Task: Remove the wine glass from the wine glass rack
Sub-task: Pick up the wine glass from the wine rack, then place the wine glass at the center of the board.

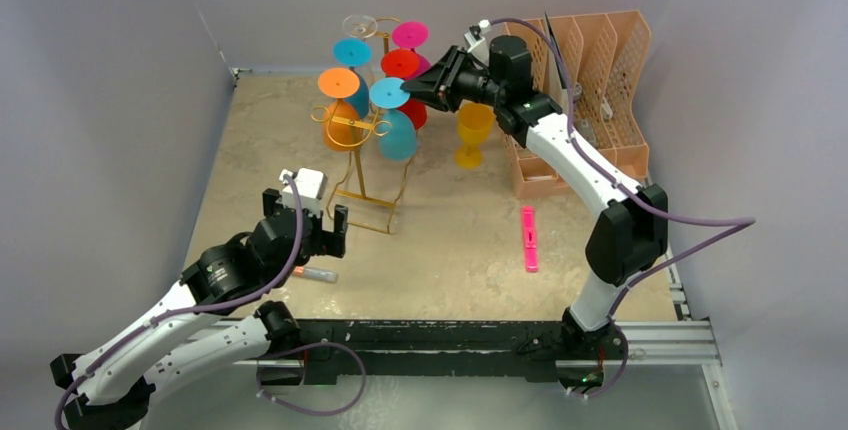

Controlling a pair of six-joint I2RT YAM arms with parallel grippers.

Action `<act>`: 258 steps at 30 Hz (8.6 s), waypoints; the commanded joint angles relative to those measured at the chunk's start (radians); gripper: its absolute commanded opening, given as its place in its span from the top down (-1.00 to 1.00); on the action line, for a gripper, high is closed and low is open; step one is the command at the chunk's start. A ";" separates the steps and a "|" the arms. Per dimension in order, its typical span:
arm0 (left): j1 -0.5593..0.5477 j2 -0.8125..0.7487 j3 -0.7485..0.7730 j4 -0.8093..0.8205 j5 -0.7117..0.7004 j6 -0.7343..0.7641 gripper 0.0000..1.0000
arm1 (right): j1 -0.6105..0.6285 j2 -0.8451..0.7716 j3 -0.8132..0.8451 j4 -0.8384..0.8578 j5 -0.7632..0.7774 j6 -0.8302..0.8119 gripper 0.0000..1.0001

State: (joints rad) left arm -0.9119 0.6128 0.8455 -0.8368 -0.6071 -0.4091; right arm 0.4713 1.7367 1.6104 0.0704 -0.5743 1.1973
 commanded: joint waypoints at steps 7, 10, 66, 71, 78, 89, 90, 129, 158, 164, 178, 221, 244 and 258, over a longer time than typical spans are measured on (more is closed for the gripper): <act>0.002 0.019 0.017 0.016 0.008 -0.001 -1.00 | 0.013 0.011 0.062 -0.013 -0.057 0.007 0.61; 0.002 0.026 0.018 0.018 0.013 0.001 -1.00 | 0.015 0.004 0.048 -0.006 -0.051 0.011 0.70; 0.004 0.093 0.020 0.038 0.072 0.019 -1.00 | 0.021 -0.123 -0.074 0.109 -0.045 0.144 1.00; 0.004 0.083 0.017 0.038 0.072 0.020 -1.00 | 0.020 -0.132 -0.083 0.085 -0.039 0.158 1.00; 0.004 0.077 0.016 0.038 0.073 0.021 -1.00 | 0.021 -0.141 -0.068 -0.008 -0.028 0.113 0.87; 0.004 0.077 0.017 0.039 0.075 0.022 -1.00 | 0.021 -0.157 -0.050 -0.067 -0.013 0.070 0.63; 0.004 0.077 0.017 0.039 0.076 0.022 -1.00 | 0.020 -0.161 -0.049 -0.086 -0.009 0.065 0.66; 0.004 0.076 0.017 0.034 0.084 0.020 -1.00 | 0.016 -0.097 -0.008 -0.089 -0.015 0.130 0.85; 0.004 0.066 0.018 0.030 0.093 0.017 -1.00 | 0.015 -0.194 -0.064 -0.088 -0.004 0.130 1.00; 0.003 0.047 0.018 0.030 0.106 0.008 -1.00 | 0.014 -0.225 -0.103 -0.074 0.010 0.089 1.00; 0.004 0.042 0.079 0.062 0.247 0.018 -1.00 | 0.009 -0.282 -0.210 0.014 0.100 0.043 1.00; 0.004 0.039 -0.008 0.436 0.568 -0.319 -1.00 | 0.052 -0.754 -0.811 0.020 -0.152 -0.464 1.00; 0.004 0.069 -0.202 0.848 0.762 -0.474 -0.16 | 0.178 -0.804 -0.864 0.142 -0.048 -0.546 1.00; 0.005 0.075 -0.186 0.903 0.798 -0.460 0.38 | 0.175 -0.783 -0.815 0.110 -0.146 -0.460 1.00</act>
State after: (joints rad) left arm -0.9081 0.6945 0.6308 -0.0391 0.1421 -0.8780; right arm 0.6426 0.9379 0.7403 0.1745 -0.6514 0.7174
